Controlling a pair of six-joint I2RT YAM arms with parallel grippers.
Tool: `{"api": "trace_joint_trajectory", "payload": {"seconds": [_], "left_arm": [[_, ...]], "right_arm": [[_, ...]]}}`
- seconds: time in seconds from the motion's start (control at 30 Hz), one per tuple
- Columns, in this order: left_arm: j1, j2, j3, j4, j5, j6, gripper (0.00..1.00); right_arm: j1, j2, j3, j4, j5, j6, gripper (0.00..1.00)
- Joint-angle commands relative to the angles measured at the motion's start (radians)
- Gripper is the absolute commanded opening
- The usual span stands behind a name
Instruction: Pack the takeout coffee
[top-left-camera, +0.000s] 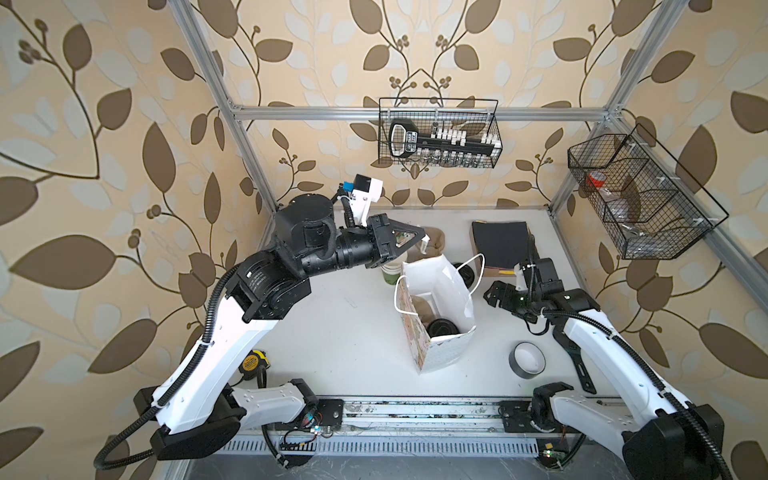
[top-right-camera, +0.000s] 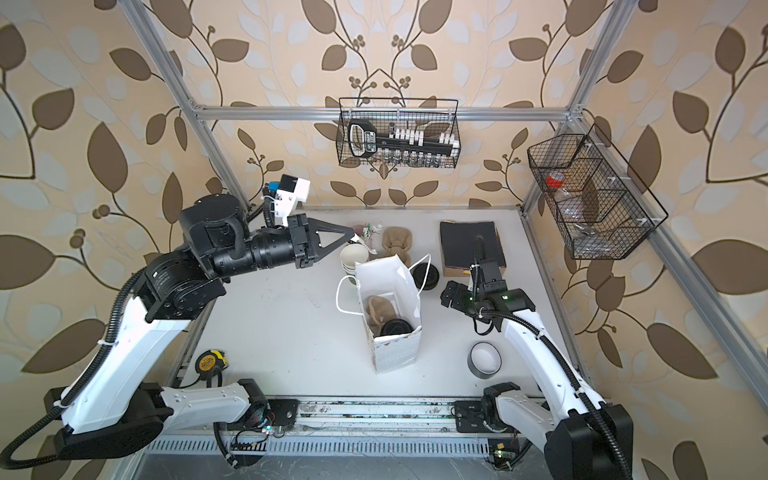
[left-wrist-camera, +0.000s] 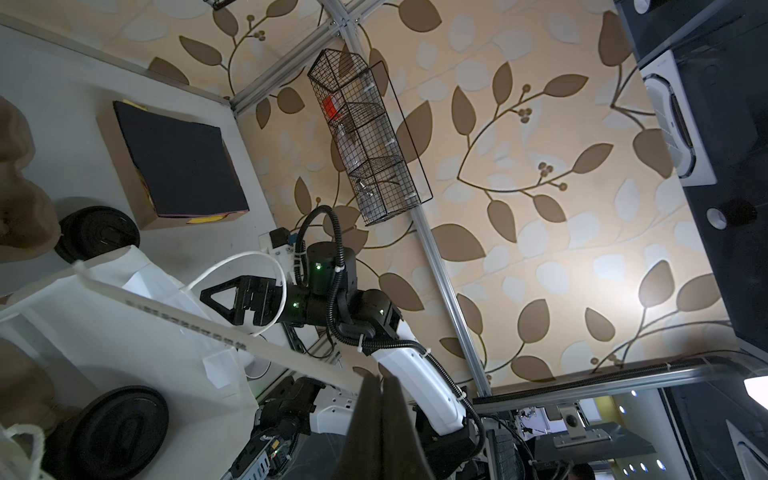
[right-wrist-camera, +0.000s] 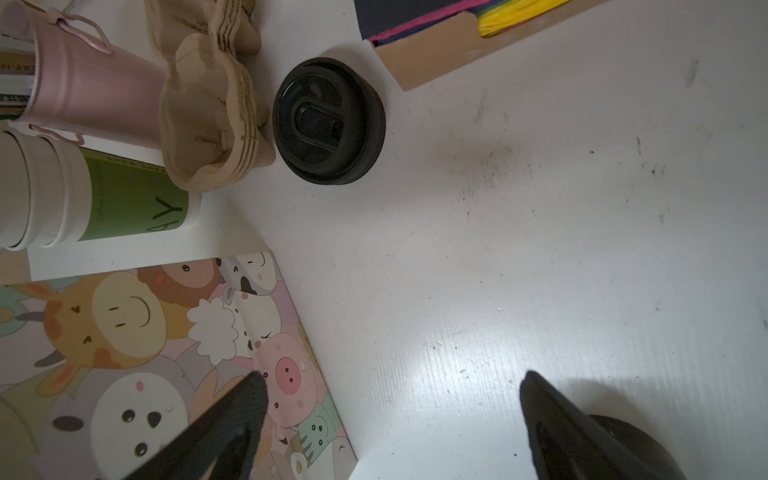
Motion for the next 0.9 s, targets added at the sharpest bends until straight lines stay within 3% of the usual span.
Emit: {"api": "trace_joint_trajectory", "payload": {"seconds": [0.0, 0.3, 0.77, 0.87], "left_arm": [[-0.015, -0.007, -0.05, 0.04, -0.049, 0.04, 0.0], [-0.039, 0.025, -0.126, 0.077, -0.043, 0.03, 0.0], [-0.056, 0.054, -0.309, 0.059, -0.163, 0.106, 0.0], [-0.056, 0.071, -0.33, 0.045, -0.199, 0.132, 0.0]], "right_arm": [[0.003, 0.007, 0.01, 0.015, 0.015, -0.005, 0.95], [0.004, 0.004, -0.008, 0.025, 0.008, -0.009, 0.95], [-0.042, 0.015, -0.02, 0.024, 0.007, -0.027, 0.96], [-0.045, 0.017, 0.016, 0.008, 0.057, -0.02, 0.96]]}}
